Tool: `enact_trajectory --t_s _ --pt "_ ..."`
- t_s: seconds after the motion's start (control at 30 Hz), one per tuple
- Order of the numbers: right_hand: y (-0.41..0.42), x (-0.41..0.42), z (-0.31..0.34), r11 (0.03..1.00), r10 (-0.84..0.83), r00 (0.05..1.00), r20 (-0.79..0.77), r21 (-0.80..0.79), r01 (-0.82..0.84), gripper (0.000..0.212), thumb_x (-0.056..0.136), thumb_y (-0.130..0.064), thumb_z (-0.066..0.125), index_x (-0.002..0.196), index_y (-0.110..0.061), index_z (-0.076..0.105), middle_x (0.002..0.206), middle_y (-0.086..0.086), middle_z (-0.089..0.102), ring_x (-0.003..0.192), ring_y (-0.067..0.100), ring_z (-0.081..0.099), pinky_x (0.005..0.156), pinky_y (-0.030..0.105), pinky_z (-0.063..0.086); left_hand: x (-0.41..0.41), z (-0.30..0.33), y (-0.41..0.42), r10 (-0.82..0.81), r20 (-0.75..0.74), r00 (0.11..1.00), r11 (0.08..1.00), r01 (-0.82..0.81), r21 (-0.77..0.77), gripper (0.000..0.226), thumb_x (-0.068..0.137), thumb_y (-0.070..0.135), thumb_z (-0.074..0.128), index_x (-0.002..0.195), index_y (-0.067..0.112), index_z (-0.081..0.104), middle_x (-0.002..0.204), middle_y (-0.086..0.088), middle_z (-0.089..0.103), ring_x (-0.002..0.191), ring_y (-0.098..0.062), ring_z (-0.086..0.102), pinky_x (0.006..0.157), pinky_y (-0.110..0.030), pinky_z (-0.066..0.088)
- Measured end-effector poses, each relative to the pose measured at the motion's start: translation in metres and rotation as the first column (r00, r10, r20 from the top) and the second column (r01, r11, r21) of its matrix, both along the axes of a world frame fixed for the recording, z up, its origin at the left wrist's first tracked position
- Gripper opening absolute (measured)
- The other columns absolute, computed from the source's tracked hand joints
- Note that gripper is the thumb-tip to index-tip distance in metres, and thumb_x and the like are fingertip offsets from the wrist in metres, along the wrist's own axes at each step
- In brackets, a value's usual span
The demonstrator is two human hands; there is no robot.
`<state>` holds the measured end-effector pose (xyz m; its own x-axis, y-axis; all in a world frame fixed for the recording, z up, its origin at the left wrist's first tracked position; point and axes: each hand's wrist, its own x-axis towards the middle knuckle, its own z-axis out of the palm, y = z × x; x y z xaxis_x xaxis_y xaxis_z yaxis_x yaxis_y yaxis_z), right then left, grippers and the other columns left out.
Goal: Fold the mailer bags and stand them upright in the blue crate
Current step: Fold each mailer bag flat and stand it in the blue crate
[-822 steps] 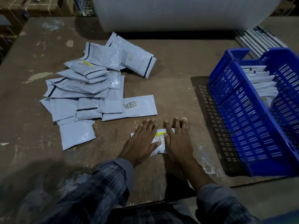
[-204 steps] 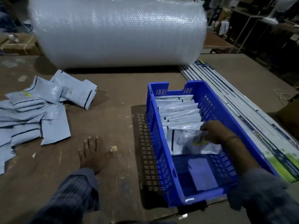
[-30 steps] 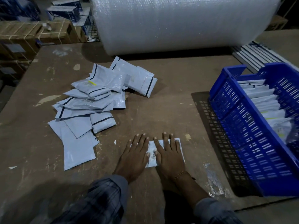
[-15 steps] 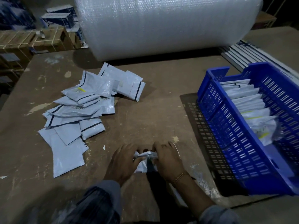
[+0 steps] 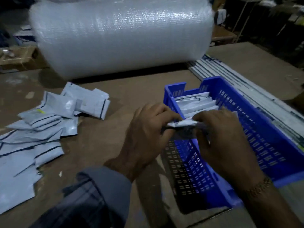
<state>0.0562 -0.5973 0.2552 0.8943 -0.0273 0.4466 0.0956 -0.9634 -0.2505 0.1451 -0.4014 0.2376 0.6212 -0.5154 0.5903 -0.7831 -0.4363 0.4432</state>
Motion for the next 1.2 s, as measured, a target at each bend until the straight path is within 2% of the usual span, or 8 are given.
enact_trajectory --t_s 0.2,0.33,0.47,0.6,0.73,0.9,1.03,1.2 --pt "-0.108 -0.007 -0.016 0.986 -0.160 0.986 0.037 -0.037 0.162 0.028 0.076 -0.006 0.072 0.096 -0.022 0.061 0.085 0.000 0.062 0.085 0.034 0.051 0.088 0.050 0.042 -0.005 -0.030 -0.112 -0.176 -0.147 0.973 0.982 0.163 -0.096 0.025 0.091 0.017 0.079 0.115 0.017 0.073 0.103 0.002 0.066 0.096 -0.018 0.061 0.085 -0.042 0.050" --pt "-0.178 0.002 -0.042 0.965 -0.225 0.958 -0.179 -0.175 0.194 0.033 0.061 -0.005 0.078 0.085 -0.023 0.066 0.075 0.003 0.066 0.076 0.039 0.059 0.078 0.046 0.046 -0.008 -0.061 -0.161 -0.213 -0.388 0.897 0.977 0.204 -0.066 0.039 0.099 0.015 0.072 0.135 0.026 0.064 0.123 0.006 0.066 0.110 -0.012 0.062 0.096 -0.033 0.052" --pt "-0.218 0.024 -0.074 0.946 -0.252 0.824 -0.508 -0.307 0.101 0.032 0.063 -0.028 0.082 0.092 -0.026 0.070 0.086 0.004 0.074 0.089 0.036 0.069 0.078 0.038 0.049 -0.004 -0.089 -0.178 -0.074 -0.452 0.889 0.990 0.120 0.076 0.040 0.101 0.022 0.069 0.137 0.036 0.061 0.111 0.016 0.069 0.097 -0.011 0.064 0.091 -0.035 0.050" --pt "-0.230 0.055 -0.122 0.976 -0.159 0.716 -0.679 -0.218 0.009 0.023 0.077 -0.031 0.076 0.098 -0.029 0.067 0.105 0.000 0.072 0.101 0.028 0.068 0.080 0.033 0.052 0.005 -0.110 -0.178 0.148 -0.427 0.892 0.979 -0.072 0.190 0.073 0.074 -0.009 0.047 0.131 0.032 0.066 0.112 0.016 0.068 0.098 -0.024 0.062 0.094 -0.039 0.050" --pt "-0.233 0.071 -0.157 0.956 -0.103 0.744 -0.660 -0.272 -0.109 0.031 0.084 -0.027 0.069 0.115 -0.028 0.067 0.115 0.006 0.064 0.108 0.033 0.061 0.084 0.037 0.052 0.011 -0.122 -0.177 0.202 -0.423 0.883 0.979 -0.185 0.082 0.077 0.064 -0.002 0.034 0.126 0.027 0.070 0.110 0.012 0.069 0.105 -0.021 0.063 0.092 -0.047 0.053" --pt "-0.228 0.075 -0.169 0.898 -0.042 0.825 -0.563 -0.384 -0.216 0.057 0.053 -0.015 0.084 0.108 -0.020 0.069 0.103 0.008 0.058 0.096 0.034 0.059 0.075 0.043 0.048 0.011 -0.123 -0.182 0.233 -0.414 0.880 0.971 -0.232 0.054 0.070 0.072 -0.005 0.036 0.124 0.026 0.070 0.103 0.013 0.070 0.099 -0.021 0.064 0.088 -0.048 0.054" --pt "-0.213 0.073 -0.171 0.866 0.058 0.831 -0.553 -0.386 -0.318 0.064 0.063 -0.020 0.082 0.124 -0.026 0.064 0.110 0.005 0.056 0.102 0.029 0.055 0.081 0.043 0.047 0.008 -0.121 -0.182 0.249 -0.409 0.878 0.967 -0.250 0.051 0.069 0.078 -0.017 0.041 0.122 0.026 0.071 0.099 0.015 0.070 0.096 -0.020 0.063 0.087 -0.047 0.054" --pt "-0.208 0.071 -0.173 0.845 0.118 0.814 -0.568 -0.374 -0.383 0.076 0.059 -0.027 0.084 0.131 -0.025 0.058 0.113 0.005 0.059 0.102 0.029 0.056 0.083 0.042 0.047 0.007 -0.120 -0.181 0.242 -0.383 0.891 0.969 -0.243 0.048 0.064 0.080 -0.012 0.040 0.121 0.024 0.073 0.099 0.013 0.070 0.094 -0.019 0.063 0.087 -0.046 0.055"
